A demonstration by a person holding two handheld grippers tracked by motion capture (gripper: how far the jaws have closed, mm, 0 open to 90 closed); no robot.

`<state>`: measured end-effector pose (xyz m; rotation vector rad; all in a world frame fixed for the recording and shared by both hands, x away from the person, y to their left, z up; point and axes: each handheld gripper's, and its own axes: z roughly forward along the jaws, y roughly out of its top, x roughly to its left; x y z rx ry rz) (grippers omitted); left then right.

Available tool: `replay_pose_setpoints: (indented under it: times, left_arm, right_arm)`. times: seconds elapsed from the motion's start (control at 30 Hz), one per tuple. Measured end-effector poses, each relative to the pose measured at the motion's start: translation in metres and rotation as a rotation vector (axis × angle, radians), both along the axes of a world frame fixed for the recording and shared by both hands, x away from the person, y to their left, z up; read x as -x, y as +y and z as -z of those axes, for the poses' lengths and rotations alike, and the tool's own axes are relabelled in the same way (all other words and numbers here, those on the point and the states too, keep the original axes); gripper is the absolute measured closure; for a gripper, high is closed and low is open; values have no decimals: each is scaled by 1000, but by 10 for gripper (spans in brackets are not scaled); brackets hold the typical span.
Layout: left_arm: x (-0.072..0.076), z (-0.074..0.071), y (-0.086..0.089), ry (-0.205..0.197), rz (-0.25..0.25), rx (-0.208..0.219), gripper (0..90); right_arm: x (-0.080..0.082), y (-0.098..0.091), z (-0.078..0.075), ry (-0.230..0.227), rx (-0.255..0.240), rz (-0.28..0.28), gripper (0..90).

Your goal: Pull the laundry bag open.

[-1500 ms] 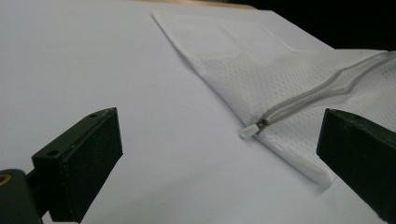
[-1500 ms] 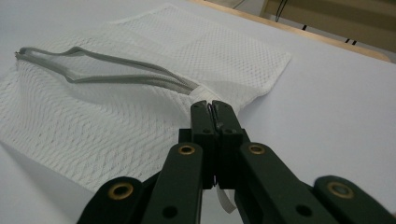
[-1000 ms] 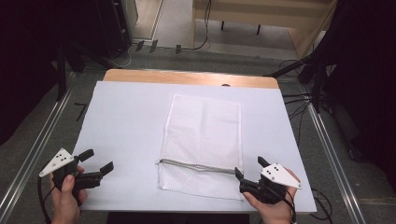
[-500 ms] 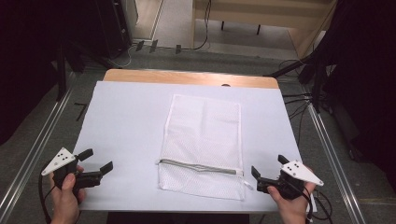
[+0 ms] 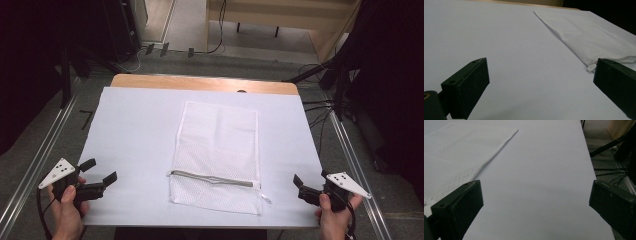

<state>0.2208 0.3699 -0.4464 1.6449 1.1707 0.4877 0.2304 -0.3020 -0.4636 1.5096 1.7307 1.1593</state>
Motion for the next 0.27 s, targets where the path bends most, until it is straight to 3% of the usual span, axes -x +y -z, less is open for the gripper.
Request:
replay_pose_setpoints:
  times: [0.27]
  left_arm:
    - [-1,1,-2,7,7,-17,4]
  right_arm:
    - [-1,4,1,8,27,-5,0]
